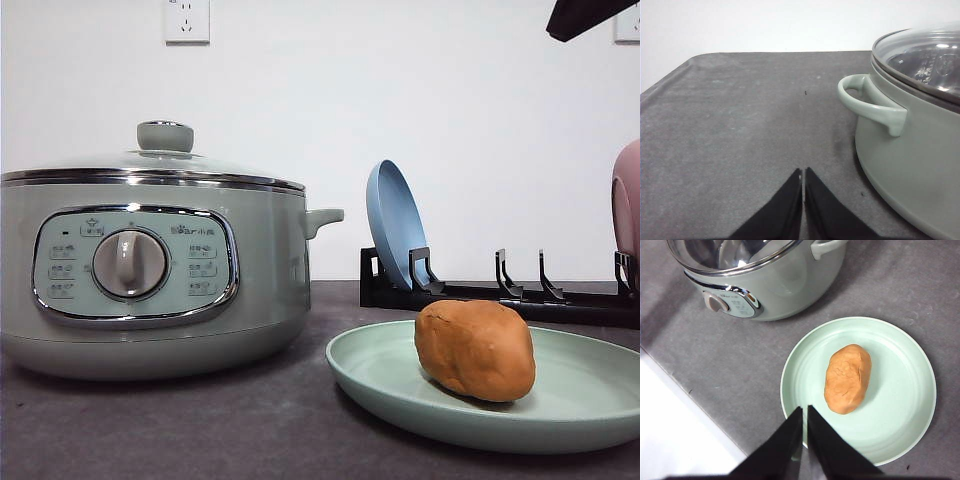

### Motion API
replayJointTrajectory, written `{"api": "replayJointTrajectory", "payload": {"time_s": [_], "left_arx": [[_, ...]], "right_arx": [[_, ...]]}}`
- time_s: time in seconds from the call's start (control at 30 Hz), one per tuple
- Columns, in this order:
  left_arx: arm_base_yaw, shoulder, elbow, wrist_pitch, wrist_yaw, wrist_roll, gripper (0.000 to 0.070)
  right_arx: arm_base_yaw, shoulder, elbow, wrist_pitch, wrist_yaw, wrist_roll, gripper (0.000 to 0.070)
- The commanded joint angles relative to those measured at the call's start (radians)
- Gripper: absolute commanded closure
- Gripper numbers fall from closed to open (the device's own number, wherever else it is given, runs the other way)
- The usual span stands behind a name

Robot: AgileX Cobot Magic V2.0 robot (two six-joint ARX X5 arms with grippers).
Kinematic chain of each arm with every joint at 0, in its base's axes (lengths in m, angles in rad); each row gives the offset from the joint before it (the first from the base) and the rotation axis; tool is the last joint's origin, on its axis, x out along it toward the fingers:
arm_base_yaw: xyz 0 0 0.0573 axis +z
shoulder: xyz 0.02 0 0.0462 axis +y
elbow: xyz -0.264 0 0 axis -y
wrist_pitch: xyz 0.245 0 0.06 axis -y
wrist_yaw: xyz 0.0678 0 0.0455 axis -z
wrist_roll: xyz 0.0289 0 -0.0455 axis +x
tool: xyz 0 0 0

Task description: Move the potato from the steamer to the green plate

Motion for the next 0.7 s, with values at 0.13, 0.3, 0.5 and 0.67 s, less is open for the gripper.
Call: {"api": "replayJointTrajectory", "payload": {"time_s": [0.13,0.3,0.5,0.67], "left_arx": [[0.0,-0.002,-0.02,-0.006,-0.004,-0.005,0.07],[0.0,-0.002,-0.02,-0.006,-0.004,-0.005,0.07],[0.0,-0.002,-0.02,-0.006,-0.004,-0.005,0.07],[0.0,-0.002,-0.02,-0.006,-0.004,-0.005,0.07]], "right_arx": [[0.005,0.003,0.017,0.01,0.0,-0.014,0.0698],[0.005,0.001,0.017,0.01,0.003,-0.032,0.0698],[-0.102,-0.077,-0.006,0.167,0.099,-0.094,0.0699],[-0.279,-0.211,-0.12,0.409,0.052,-0.07,0.0698]]}}
